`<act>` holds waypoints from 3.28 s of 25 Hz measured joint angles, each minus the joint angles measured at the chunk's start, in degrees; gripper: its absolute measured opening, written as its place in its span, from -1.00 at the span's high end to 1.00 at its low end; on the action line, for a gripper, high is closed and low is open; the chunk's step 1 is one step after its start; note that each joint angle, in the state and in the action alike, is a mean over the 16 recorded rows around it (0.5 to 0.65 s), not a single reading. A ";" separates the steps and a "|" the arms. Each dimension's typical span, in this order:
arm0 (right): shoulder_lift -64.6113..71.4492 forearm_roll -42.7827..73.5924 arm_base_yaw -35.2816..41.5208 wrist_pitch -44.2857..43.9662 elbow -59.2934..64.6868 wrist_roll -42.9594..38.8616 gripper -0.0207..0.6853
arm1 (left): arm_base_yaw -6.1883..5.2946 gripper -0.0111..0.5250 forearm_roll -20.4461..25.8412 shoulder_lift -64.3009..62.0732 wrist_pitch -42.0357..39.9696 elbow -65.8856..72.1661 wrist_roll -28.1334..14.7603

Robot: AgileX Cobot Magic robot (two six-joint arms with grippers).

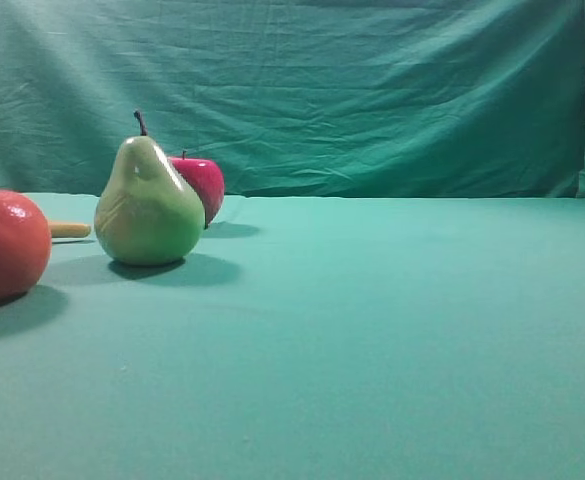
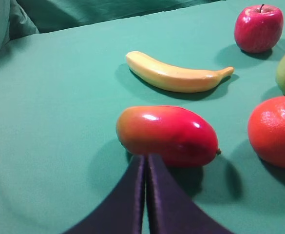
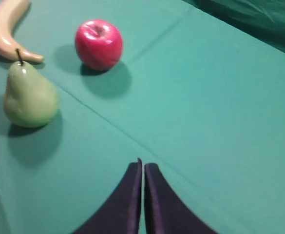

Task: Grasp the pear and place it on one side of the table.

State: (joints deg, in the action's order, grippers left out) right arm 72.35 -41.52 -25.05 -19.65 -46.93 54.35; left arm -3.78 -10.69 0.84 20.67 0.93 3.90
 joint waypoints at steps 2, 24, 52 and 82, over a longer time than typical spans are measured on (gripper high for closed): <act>5.15 -0.15 -4.17 0.93 -3.55 1.17 0.80 | 0.00 0.96 0.00 0.00 0.00 0.00 0.00; 40.67 -1.36 -19.32 2.92 -29.62 3.50 -0.70 | 0.00 0.96 0.00 0.00 0.00 0.00 0.00; 14.31 5.44 9.03 4.50 1.26 -9.56 -0.24 | 0.00 0.96 0.00 0.00 0.00 0.00 0.00; -22.08 3.49 11.09 5.88 10.19 -10.99 0.35 | 0.00 0.96 0.00 0.00 0.00 0.00 0.00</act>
State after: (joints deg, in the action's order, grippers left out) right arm 50.27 -38.03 -13.97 -13.77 -36.74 43.36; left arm -3.78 -10.69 0.84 20.67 0.93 3.90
